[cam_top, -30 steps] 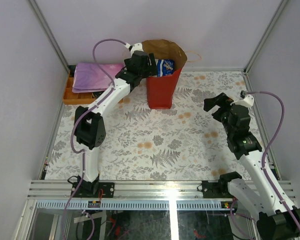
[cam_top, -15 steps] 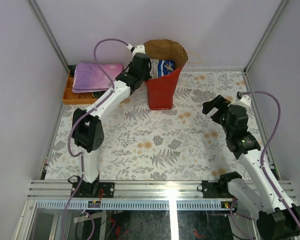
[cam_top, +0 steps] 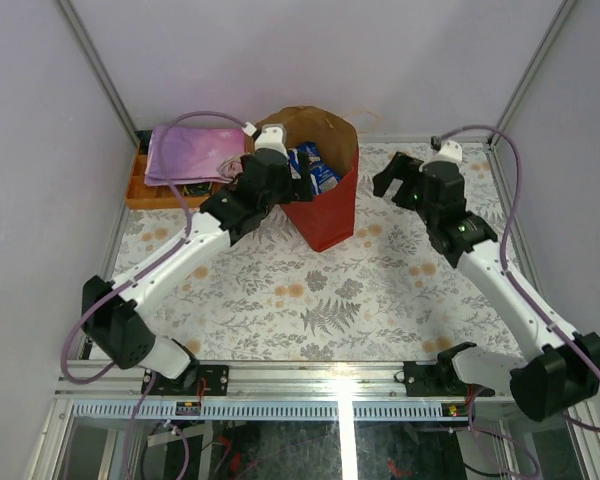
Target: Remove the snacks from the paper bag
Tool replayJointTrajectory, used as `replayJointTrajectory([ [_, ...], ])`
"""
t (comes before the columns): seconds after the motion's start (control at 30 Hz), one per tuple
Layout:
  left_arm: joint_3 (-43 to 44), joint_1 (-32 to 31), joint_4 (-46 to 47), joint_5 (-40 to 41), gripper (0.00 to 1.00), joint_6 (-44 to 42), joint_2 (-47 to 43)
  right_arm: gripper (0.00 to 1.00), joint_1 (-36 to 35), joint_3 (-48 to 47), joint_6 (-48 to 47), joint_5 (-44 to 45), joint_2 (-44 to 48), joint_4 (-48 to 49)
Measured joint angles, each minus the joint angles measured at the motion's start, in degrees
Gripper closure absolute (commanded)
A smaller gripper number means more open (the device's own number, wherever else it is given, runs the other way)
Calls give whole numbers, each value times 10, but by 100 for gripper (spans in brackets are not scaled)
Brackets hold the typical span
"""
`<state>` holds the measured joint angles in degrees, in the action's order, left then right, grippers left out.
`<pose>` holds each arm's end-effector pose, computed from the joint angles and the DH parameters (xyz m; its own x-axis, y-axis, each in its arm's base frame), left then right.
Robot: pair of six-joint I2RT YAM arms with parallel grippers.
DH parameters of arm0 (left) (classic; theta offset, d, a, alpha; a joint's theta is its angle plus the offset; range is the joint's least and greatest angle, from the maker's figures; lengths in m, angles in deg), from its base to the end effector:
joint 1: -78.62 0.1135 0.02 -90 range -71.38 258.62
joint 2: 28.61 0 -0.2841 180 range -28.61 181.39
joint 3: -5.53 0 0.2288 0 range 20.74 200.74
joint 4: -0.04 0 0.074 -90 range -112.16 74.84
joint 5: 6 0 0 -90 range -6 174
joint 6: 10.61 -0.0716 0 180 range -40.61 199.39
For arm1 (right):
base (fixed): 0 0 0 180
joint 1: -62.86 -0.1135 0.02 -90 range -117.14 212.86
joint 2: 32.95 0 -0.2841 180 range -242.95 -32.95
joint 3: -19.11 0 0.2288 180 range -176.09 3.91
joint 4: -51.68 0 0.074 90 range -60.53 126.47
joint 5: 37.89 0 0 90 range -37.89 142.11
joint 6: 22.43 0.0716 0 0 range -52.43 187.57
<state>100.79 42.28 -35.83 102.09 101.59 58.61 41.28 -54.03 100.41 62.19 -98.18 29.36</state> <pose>0.3019 -0.1945 0.3629 -0.4774 -0.0947 -0.8736 0.1746 0.9641 -0.1999 0.2534 0.0867 0.3670 -0.3053 0.4534 -0.8374 -0.0463 0.8713 0.4886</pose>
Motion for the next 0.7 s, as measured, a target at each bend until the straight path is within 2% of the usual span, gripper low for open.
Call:
replayJointTrajectory([
  [0.13,2,-6,-5,35,0,10,-47,1,0,-118,-37,-7,-92,-9],
  [0.27,71,0,-50,96,0,-5,-51,0,0,-312,-86,-53,-227,-39],
  [0.37,122,19,-76,110,0,-16,-49,4,3,-432,-111,-88,-316,-67],
  [0.6,203,106,-145,96,0,-21,15,11,22,-589,-140,-138,-476,-165],
  [0.7,226,114,-167,78,0,-22,58,11,26,-635,-156,-148,-526,-203],
])
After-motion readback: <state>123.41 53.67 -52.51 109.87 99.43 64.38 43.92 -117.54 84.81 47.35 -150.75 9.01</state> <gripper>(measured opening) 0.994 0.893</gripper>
